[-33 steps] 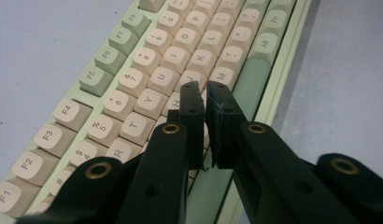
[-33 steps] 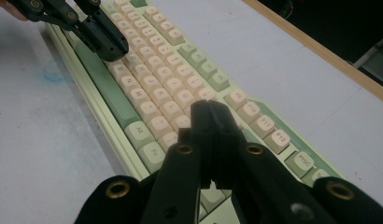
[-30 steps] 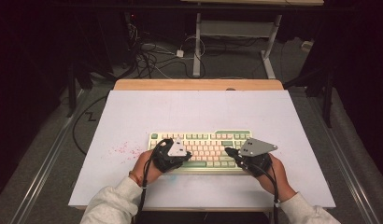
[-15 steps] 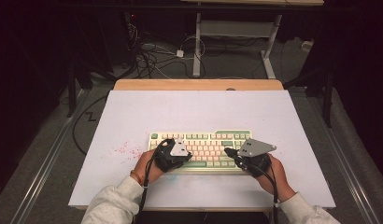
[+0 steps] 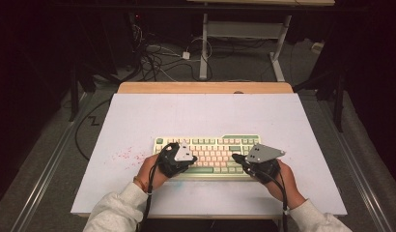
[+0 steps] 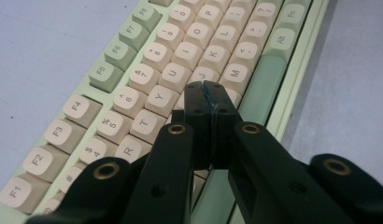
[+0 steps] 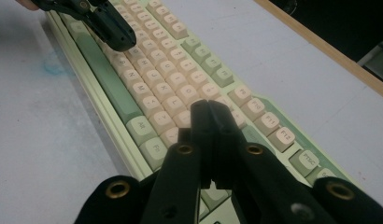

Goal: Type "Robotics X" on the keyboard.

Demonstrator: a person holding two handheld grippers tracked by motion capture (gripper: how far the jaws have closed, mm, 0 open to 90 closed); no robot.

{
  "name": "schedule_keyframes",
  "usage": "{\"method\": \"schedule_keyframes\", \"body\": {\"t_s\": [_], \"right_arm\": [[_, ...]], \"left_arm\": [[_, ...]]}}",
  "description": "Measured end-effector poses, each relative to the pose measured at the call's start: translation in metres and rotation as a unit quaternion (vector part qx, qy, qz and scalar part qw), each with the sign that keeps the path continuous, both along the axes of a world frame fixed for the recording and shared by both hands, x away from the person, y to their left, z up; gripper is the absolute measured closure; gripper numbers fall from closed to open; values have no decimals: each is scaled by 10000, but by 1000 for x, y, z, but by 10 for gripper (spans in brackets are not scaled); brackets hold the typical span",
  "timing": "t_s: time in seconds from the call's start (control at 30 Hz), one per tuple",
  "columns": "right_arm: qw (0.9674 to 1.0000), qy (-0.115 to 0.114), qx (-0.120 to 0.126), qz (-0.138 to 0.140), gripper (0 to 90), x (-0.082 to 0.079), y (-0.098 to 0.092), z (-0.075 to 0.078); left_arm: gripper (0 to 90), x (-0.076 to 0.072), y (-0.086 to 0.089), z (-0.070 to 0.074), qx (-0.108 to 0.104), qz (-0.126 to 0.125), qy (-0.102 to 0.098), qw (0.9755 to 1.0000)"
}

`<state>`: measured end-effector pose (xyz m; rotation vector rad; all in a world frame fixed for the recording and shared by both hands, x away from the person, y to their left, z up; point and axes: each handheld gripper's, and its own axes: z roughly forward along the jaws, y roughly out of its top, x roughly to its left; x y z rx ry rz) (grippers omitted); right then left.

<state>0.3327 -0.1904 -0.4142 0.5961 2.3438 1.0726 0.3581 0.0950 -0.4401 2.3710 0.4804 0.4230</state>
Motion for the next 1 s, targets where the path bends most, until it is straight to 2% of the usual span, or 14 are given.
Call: {"method": "schedule_keyframes", "body": {"t_s": [0.6, 1.0], "right_arm": [[10000, 4, 24, -16, 900, 0, -1, 1], [10000, 16, 16, -16, 900, 2, -2, 0]], "left_arm": [[871, -7, 18, 13, -280, 159, -252, 9992], [869, -14, 40, 13, -304, 347, -392, 9982]]}}
